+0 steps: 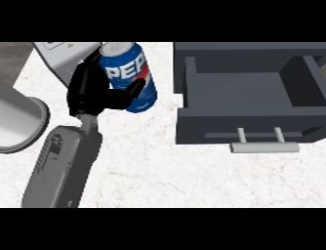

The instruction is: Pick up the can, place it into the drawer and close the drawer

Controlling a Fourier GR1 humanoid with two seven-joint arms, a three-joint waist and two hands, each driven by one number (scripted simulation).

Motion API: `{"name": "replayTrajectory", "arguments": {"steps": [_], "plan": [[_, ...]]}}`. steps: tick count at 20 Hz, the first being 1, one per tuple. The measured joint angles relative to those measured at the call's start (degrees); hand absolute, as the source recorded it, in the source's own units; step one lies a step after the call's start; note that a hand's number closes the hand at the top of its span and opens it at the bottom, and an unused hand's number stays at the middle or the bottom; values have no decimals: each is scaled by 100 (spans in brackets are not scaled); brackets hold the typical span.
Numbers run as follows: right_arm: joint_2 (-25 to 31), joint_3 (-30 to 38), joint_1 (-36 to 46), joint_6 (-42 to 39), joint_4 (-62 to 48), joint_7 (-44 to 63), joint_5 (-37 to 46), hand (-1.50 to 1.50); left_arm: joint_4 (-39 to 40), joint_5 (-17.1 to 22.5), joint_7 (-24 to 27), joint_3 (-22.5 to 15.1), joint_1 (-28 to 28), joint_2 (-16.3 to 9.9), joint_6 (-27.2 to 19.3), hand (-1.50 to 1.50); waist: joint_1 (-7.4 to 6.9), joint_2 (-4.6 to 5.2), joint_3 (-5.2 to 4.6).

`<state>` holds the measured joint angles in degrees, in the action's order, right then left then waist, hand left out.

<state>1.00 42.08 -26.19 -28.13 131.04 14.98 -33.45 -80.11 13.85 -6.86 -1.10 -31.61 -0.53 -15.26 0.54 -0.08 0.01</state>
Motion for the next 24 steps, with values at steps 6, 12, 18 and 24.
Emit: {"name": "replayTrajectory", "arguments": {"steps": [6,12,18,24], "plan": [[-26,-139,-69,113,115,10,67,-150,175,-107,-309,-266,-723,39,-567,150,21,3,0],[-76,-312,85,210,82,23,261,-150,800,23,-357,-348,-1646,49,-981,150,36,11,0],[-55,-289,115,163,100,78,152,-150,1384,205,-315,-636,-2300,51,-1383,150,59,14,1],[-2,-308,234,175,-3,15,196,-150,2219,672,-72,-934,-3116,52,-1833,150,124,28,2]]}}
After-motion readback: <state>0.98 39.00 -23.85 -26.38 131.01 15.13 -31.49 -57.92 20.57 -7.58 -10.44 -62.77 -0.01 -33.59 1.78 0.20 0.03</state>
